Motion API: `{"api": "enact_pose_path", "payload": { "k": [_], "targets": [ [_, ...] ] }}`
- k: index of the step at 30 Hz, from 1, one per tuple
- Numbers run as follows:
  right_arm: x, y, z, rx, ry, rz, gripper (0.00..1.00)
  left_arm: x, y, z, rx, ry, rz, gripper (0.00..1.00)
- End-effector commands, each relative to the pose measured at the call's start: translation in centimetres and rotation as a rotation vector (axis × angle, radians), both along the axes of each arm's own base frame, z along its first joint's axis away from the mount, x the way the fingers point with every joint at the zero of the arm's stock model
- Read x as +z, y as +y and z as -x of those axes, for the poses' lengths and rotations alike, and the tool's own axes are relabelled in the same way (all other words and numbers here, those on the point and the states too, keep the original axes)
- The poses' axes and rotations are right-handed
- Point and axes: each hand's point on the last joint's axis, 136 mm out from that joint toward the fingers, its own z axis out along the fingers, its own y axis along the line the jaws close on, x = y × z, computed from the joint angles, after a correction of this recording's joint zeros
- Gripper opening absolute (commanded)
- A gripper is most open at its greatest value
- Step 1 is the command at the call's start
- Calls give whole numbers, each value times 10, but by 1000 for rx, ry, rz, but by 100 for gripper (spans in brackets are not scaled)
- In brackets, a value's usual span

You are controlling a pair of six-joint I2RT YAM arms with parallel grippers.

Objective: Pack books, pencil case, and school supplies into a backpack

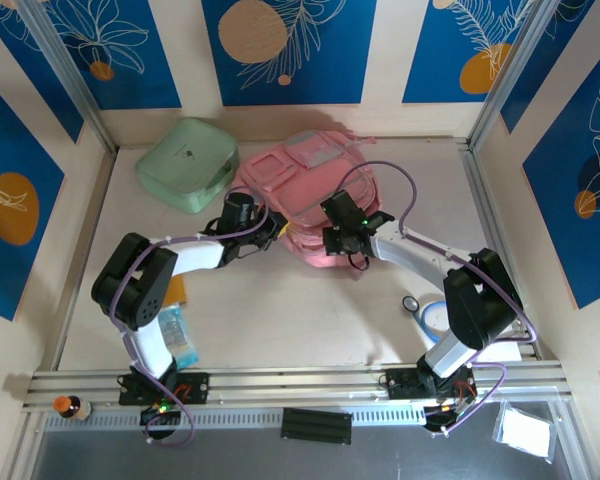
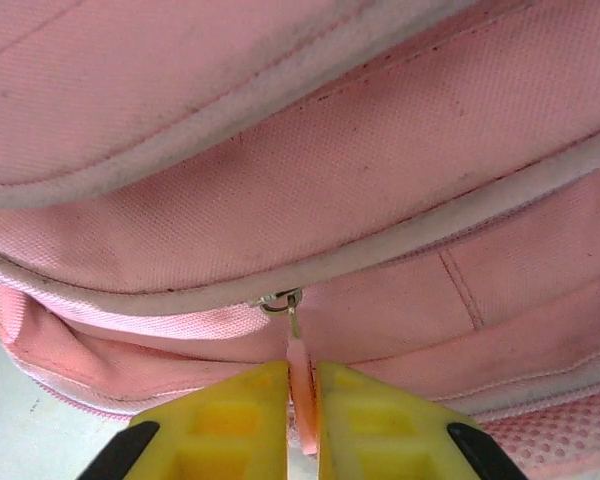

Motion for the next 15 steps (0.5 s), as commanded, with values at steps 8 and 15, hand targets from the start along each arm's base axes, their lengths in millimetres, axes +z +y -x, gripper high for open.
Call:
{"api": "enact_pose_path", "payload": {
  "k": [8,15],
  "targets": [
    [-11,9,-7,61,25,-18,17,16,4,-9,3,-38,-2,4],
    [-6,-30,-15,-89,-6,-2,5,12,10,-10,7,-31,-23,4]
  ]
}}
